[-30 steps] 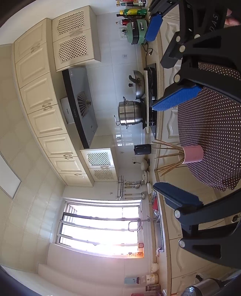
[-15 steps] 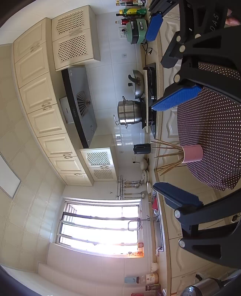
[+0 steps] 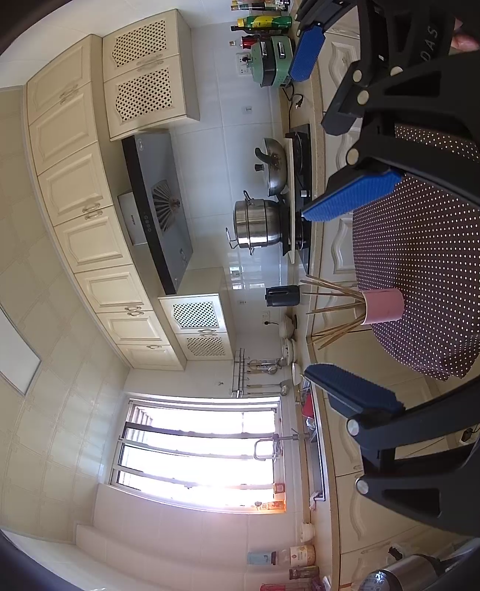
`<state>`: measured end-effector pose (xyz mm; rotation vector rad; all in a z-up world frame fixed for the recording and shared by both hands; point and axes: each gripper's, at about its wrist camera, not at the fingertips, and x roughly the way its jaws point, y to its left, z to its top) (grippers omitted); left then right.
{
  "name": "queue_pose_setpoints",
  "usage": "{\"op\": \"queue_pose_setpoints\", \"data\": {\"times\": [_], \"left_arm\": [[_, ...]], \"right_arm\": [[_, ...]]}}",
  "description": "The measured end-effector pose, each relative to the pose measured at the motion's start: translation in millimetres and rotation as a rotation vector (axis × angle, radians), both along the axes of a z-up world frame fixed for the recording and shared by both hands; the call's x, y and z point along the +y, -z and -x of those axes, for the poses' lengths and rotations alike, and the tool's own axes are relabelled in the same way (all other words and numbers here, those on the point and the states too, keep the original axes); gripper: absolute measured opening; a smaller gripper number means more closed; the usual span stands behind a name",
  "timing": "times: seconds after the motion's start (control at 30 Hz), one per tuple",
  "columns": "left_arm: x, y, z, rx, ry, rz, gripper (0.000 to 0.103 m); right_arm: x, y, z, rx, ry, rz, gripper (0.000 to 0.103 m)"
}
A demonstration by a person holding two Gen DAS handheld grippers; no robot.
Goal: Organize utensils
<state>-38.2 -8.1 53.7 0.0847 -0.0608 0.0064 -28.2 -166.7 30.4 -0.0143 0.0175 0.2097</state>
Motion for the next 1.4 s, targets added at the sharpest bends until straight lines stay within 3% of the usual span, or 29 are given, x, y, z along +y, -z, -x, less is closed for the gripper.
{"op": "queue_pose_setpoints", "data": {"times": [1.4], "left_arm": [[-1.4, -1.9, 0.1, -0.003, -0.01, -0.004, 0.078]], "right_arm": [[-2.7, -4.9, -0.4, 0.002, 0.001, 0.007, 0.08]]}}
